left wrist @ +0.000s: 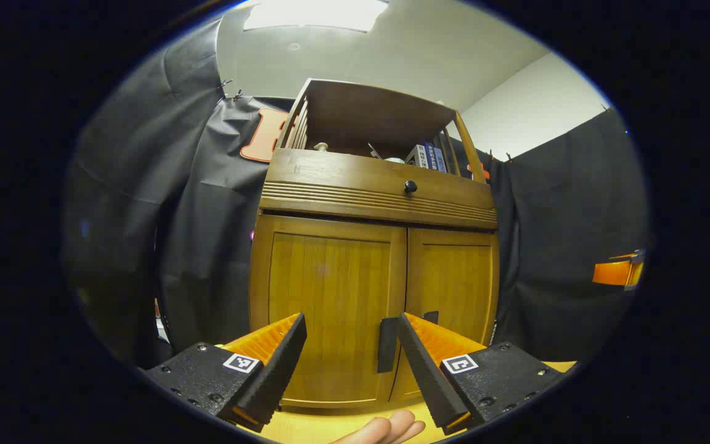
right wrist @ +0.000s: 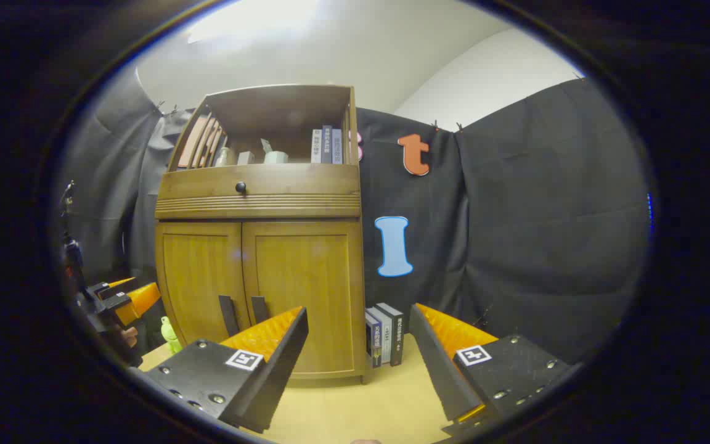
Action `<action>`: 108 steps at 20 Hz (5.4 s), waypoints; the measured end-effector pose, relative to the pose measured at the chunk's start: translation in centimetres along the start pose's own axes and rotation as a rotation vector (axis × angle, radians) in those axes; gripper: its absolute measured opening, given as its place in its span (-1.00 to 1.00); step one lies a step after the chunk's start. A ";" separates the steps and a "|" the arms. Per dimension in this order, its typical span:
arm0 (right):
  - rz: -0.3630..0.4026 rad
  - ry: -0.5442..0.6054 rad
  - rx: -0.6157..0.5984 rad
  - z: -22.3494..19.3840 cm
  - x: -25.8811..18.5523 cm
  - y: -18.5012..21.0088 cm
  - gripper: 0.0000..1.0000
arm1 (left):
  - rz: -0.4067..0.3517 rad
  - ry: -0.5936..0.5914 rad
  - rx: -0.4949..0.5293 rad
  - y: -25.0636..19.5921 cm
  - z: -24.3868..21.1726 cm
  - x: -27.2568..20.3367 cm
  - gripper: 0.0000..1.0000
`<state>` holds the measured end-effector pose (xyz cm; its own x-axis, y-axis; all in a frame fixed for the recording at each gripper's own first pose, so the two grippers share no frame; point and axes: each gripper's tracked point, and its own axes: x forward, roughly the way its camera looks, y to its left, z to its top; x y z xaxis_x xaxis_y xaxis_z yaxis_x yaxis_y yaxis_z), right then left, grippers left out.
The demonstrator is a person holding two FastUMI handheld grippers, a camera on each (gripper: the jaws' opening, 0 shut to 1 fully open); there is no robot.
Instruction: Open the right door of the double-door shoe cabinet with the right hand, and open the left door with the left hand.
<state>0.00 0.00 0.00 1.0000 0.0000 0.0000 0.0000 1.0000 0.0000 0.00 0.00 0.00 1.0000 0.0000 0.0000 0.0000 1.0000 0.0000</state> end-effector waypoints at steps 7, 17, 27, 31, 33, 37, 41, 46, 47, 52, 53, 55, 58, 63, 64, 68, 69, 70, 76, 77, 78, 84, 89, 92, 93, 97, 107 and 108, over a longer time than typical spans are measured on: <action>0.045 -0.001 -0.009 0.2 0.1 1.2 0.97 | 0.009 -0.020 -0.015 0.8 0.9 -0.6 0.72; 0.099 0.010 -0.050 -0.3 1.9 4.5 0.97 | 0.037 -0.015 -0.002 2.3 1.0 -0.2 0.82; 0.125 0.057 -0.009 -3.0 9.2 8.7 0.97 | 0.063 0.004 -0.008 3.8 0.6 0.4 0.70; 0.157 0.104 0.015 -5.9 13.7 11.2 0.87 | 0.090 0.010 -0.002 5.0 0.3 1.2 0.82; 0.205 0.127 0.046 -7.2 15.7 13.6 0.96 | 0.110 0.018 0.001 5.7 0.1 1.6 0.82; 0.271 0.182 0.066 -10.3 18.5 18.1 0.97 | 0.132 0.062 0.002 6.6 -1.0 2.5 0.82; 0.233 0.214 0.042 -12.7 20.7 20.4 0.86 | 0.141 0.064 0.006 7.1 -1.0 2.7 0.82; 0.240 0.279 0.164 -15.5 22.7 20.9 0.87 | 0.121 0.068 -0.017 6.8 -0.9 2.7 0.82; 0.255 0.293 0.195 -15.8 23.0 20.8 0.86 | 0.123 0.067 -0.018 6.8 -1.0 2.8 0.82; 0.363 0.233 -0.034 -15.3 21.9 21.2 -0.37 | 0.128 0.089 -0.010 6.7 -1.7 3.2 0.72; 0.360 0.219 -0.057 -14.7 21.4 21.0 -0.43 | 0.128 0.092 -0.006 6.7 -1.8 3.3 0.72; 0.372 0.221 -0.009 -14.3 21.2 21.2 -0.60 | 0.130 0.088 -0.004 6.7 -1.7 3.2 0.72; 0.424 0.202 0.026 -14.4 21.3 21.2 -0.55 | 0.124 0.084 0.000 6.5 -1.7 3.1 0.72; 0.462 0.205 0.027 -13.6 20.9 21.1 -0.55 | 0.099 0.105 0.005 5.4 -2.3 3.2 0.72; 0.469 0.203 0.029 -13.0 20.6 20.8 -0.56 | 0.093 0.112 0.008 5.2 -2.6 3.0 0.72; 0.495 0.212 0.037 -12.9 18.4 19.1 -0.56 | 0.078 0.116 0.022 4.2 -2.8 3.0 0.77; 0.500 0.216 0.046 -12.8 18.0 18.8 -0.61 | 0.073 0.114 0.028 3.8 -2.8 3.0 0.83; 0.503 0.219 0.049 -12.7 17.8 18.5 -0.61 | 0.068 0.114 0.034 3.4 -2.9 2.9 0.83; 0.519 0.222 0.044 -12.3 15.5 16.1 -0.51 | -0.017 0.150 0.016 -0.4 -4.1 2.2 0.84; 0.519 0.223 0.043 -12.1 15.1 15.7 -0.56 | -0.026 0.156 0.020 -0.8 -4.1 2.1 0.84; 0.519 0.222 0.048 -12.1 14.8 15.2 -0.56 | -0.027 0.155 0.025 -1.0 -4.2 2.0 0.84; 0.493 0.223 0.046 -11.7 13.0 12.4 -0.55 | -0.021 0.143 0.032 -1.2 -4.0 1.7 0.83; 0.475 0.223 0.024 -11.5 12.2 10.5 -0.56 | -0.035 0.142 0.020 -1.6 -3.9 1.5 0.73; 0.465 0.222 0.016 -11.4 11.7 9.0 -0.56 | -0.054 0.149 0.020 -2.2 -4.1 1.4 0.83; 0.458 0.221 0.015 -11.4 11.6 8.6 -0.57 | -0.060 0.151 0.019 -2.3 -4.1 1.3 0.84; 0.406 0.210 0.008 -11.1 10.8 6.0 -0.57 | -0.062 0.155 0.010 -2.4 -4.2 1.1 0.82; 0.140 0.201 -0.063 -11.1 11.0 -4.4 -0.91 | -0.112 0.194 0.032 -4.9 -5.7 0.8 0.84; 0.113 0.193 -0.054 -11.1 11.6 -5.5 -0.87 | -0.114 0.195 0.035 -5.0 -5.7 0.9 0.84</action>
<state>11.63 -5.52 -11.07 0.9751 0.1068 -0.1941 -0.1172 0.9922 -0.0431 0.88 -4.96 -5.73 0.9747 -0.1100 -0.1948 0.1166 0.9929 0.0231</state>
